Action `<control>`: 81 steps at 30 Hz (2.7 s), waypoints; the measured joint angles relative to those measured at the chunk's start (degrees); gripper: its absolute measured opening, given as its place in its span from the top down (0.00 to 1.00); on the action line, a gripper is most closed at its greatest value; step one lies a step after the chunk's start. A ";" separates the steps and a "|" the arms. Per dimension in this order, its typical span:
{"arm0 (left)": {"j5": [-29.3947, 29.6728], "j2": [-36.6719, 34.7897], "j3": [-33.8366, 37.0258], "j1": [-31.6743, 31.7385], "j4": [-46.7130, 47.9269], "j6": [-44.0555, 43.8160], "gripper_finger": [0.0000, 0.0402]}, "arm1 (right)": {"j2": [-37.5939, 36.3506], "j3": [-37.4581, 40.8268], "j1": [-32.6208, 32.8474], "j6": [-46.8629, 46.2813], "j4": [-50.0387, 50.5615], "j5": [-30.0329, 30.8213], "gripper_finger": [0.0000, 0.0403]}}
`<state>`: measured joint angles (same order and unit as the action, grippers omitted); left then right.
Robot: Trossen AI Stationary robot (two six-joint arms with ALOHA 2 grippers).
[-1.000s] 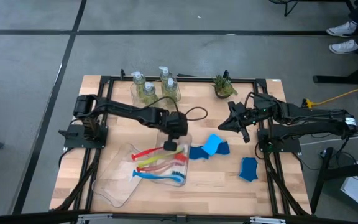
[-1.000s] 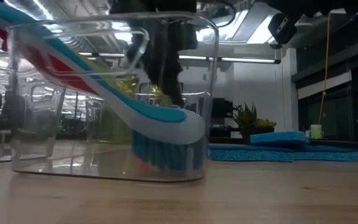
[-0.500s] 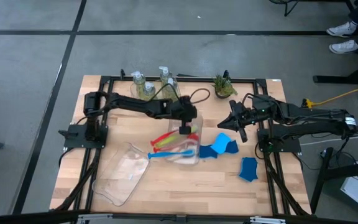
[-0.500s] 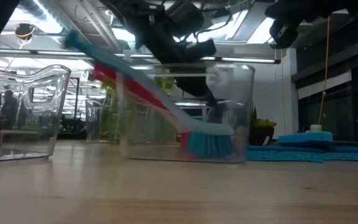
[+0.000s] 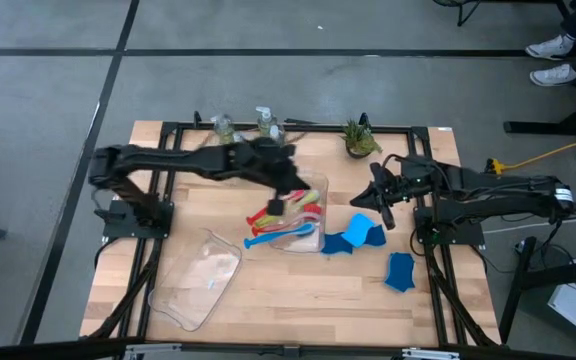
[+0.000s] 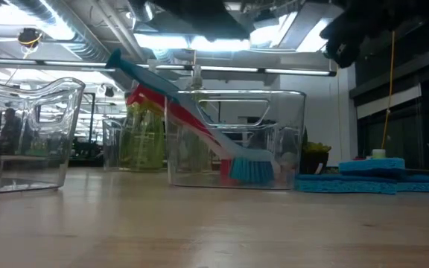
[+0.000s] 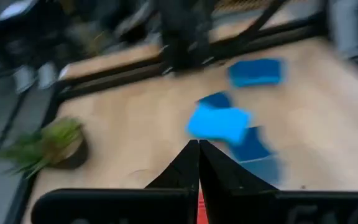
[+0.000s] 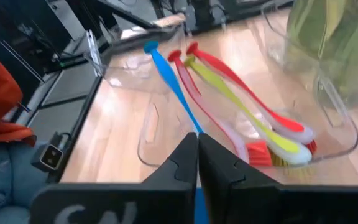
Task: Pick & Place Kitchen Sink Supplies
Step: Put the blue sponge into the bottom transparent bin
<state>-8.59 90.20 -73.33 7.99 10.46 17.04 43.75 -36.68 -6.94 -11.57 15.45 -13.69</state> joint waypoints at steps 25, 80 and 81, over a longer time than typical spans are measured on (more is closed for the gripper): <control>13.49 -61.19 58.29 -5.97 -25.01 -15.05 1.00 | 3.15 7.12 0.77 -6.03 -13.68 0.69 0.96; 11.51 -77.43 72.81 -5.97 -11.48 -17.27 0.99 | 17.38 0.76 25.84 -24.54 -4.46 12.15 0.98; 11.53 -77.43 72.81 -5.97 -11.48 -17.27 0.99 | 17.38 0.76 26.71 -25.45 -3.68 13.24 0.98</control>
<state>2.94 12.78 -0.51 2.02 -1.02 -0.23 61.12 -35.92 19.78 -37.02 11.77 -0.45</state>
